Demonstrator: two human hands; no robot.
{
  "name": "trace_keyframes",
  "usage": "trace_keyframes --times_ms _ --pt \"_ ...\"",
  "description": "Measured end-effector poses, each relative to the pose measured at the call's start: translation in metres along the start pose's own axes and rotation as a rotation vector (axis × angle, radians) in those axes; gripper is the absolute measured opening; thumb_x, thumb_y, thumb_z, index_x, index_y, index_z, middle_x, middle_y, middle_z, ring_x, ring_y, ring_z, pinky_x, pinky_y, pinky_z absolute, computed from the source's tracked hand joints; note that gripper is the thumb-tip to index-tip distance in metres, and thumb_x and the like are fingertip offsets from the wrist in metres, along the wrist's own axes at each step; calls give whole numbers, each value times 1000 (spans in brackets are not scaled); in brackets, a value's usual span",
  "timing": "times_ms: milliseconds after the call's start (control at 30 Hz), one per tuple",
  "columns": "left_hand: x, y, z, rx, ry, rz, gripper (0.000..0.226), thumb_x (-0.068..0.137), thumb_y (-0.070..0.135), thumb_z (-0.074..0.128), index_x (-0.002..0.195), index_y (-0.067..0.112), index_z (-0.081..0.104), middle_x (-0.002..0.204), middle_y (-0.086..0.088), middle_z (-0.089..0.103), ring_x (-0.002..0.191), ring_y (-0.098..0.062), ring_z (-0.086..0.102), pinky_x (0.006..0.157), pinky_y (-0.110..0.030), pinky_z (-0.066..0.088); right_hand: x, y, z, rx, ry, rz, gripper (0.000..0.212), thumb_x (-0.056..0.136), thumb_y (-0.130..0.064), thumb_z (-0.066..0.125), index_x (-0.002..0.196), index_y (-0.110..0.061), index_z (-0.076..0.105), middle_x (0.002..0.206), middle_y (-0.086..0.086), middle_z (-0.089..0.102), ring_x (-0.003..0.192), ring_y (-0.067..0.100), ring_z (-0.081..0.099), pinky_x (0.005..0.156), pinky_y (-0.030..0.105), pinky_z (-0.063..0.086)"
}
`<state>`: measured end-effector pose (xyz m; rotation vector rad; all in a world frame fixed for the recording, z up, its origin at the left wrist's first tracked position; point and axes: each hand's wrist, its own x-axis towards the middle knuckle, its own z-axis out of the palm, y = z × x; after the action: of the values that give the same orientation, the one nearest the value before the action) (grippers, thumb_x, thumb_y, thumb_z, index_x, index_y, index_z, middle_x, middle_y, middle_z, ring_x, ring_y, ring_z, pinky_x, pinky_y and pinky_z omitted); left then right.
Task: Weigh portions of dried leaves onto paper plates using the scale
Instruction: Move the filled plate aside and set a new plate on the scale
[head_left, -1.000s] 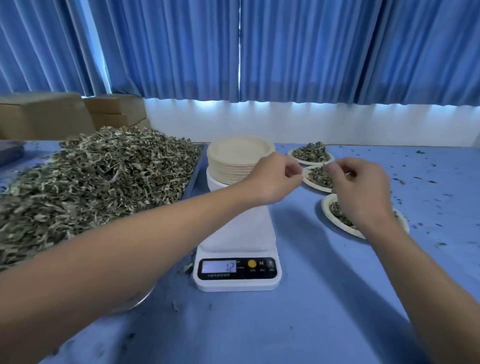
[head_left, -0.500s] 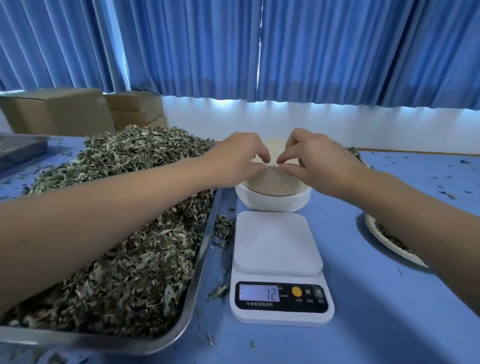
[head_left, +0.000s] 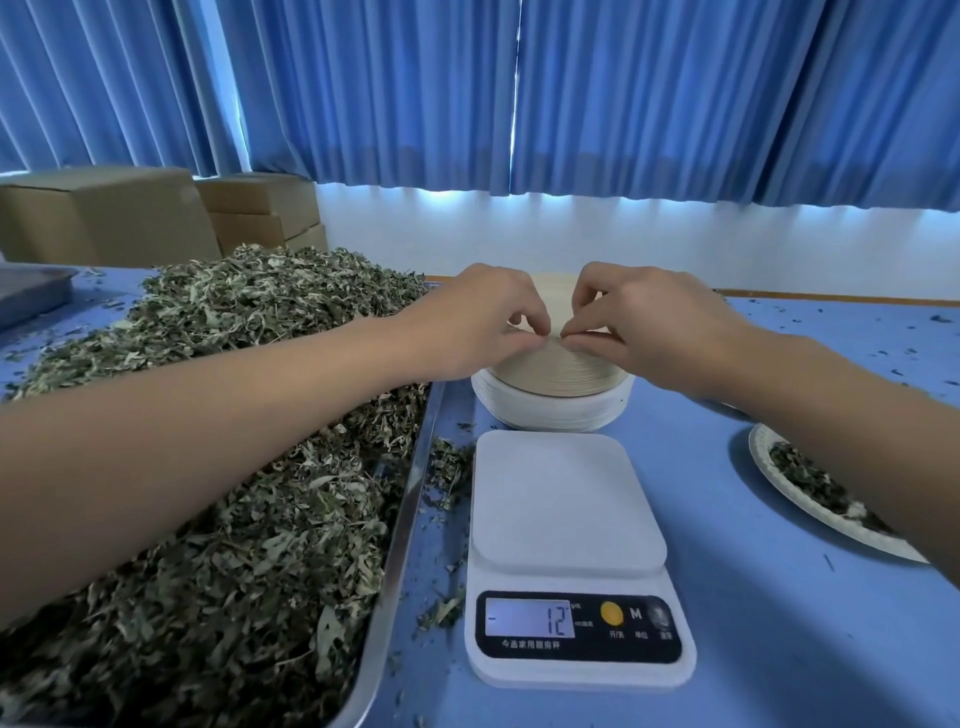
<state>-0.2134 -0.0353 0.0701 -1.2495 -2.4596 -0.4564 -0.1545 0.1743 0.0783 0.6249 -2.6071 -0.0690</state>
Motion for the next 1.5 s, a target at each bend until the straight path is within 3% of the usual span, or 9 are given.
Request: trace_keyframes --times_ms 400,733,1033,1233,1500 --pt "5 0 -2 1 -1 44 15 90 29 67 101 24 76 103 9 66 92 -11 58 88 -39 48 1 4 -3 -25 -19 -43 23 100 -41 56 108 -35 77 106 -12 56 75 15 48 58 29 23" --pt "14 0 -13 27 50 78 22 92 41 63 101 25 75 104 7 66 94 -13 59 88 -38 48 2 5 -22 -21 31 -61 37 98 -44 47 108 -28 78 107 -6 58 68 19 53 62 34 42" --pt "14 7 -21 53 23 34 14 91 31 66 99 23 74 100 8 64 91 -11 57 87 -40 49 -3 8 -23 8 21 -15 38 96 -55 47 105 -33 76 106 -13 57 69 11 50 64 31 36" --pt "5 21 -27 65 11 42 16 92 34 64 100 24 73 101 10 64 92 -10 57 87 -40 49 -17 0 -30 -17 70 -52 36 100 -43 48 105 -20 76 107 -6 61 70 22 57 64 39 48" --pt "-39 56 -30 54 -56 146 21 93 36 61 100 21 73 97 5 66 91 -15 60 84 -41 48 -69 -29 -31 -87 236 -199 33 103 -34 50 101 -14 76 97 3 68 60 33 63 46 41 50"
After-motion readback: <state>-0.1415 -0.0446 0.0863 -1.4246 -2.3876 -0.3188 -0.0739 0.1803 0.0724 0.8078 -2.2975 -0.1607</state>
